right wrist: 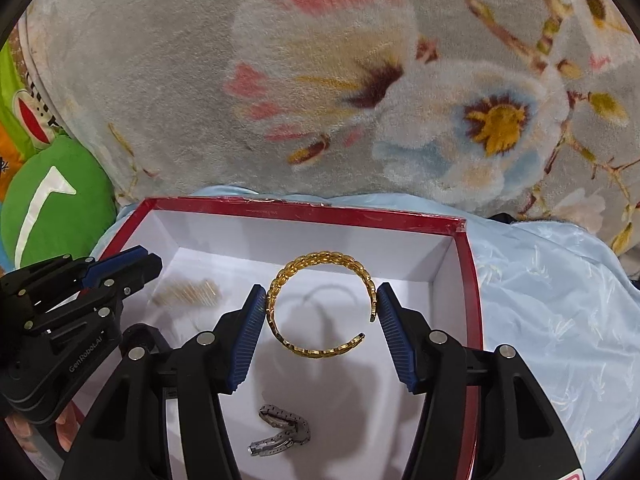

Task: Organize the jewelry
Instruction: 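Release both pieces in the box and withdraw both tools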

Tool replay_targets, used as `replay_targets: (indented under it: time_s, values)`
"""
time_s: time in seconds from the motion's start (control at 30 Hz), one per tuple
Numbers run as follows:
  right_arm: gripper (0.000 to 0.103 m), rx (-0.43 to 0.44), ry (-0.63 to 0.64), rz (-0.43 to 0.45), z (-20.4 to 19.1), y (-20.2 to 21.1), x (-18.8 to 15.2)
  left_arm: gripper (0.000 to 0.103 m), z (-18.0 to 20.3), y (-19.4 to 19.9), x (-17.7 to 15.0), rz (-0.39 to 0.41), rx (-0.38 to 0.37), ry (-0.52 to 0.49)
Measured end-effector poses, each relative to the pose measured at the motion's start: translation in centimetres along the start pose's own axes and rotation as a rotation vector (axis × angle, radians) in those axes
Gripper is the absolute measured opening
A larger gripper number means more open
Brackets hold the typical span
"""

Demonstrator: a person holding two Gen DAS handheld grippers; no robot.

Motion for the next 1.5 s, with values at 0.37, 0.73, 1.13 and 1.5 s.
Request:
replay_targets:
  time_s: [0.37,0.73,1.13,1.5]
  values:
    - [0.071,0.012,-0.059,0.115,1.4,6.0,0.1,0.073,-3.7,6.3,0.4,0.098,0.037,0.12]
    - [0.074,-0.06,0.018,0.215,1.2,19.8,-8.5,0.083,-3.1,18.7,-7.7,0.123,0.097,0.05]
    - [0.074,-0.043,0.047,0.07,-2.2,21.6,-23.4,0.083,-1.0,17.9,-21.0,-0.09,0.086,0.085]
    - [0.074,0.056,-0.006,-0.122,-6.0,14.9,-32.1,0.082,0.1,14.2,-29.0,-0.218,0.024,0.202]
Point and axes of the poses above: each gripper's, at about its wrist camera, not at the fingertips, and y roughly against the way its jaws point, z to its right, x to its top, the point moved 5 cm from there along -y, roughly the way its jaws point, and after that the axes turned 10 degrees about -z, right-handed, at the moved point
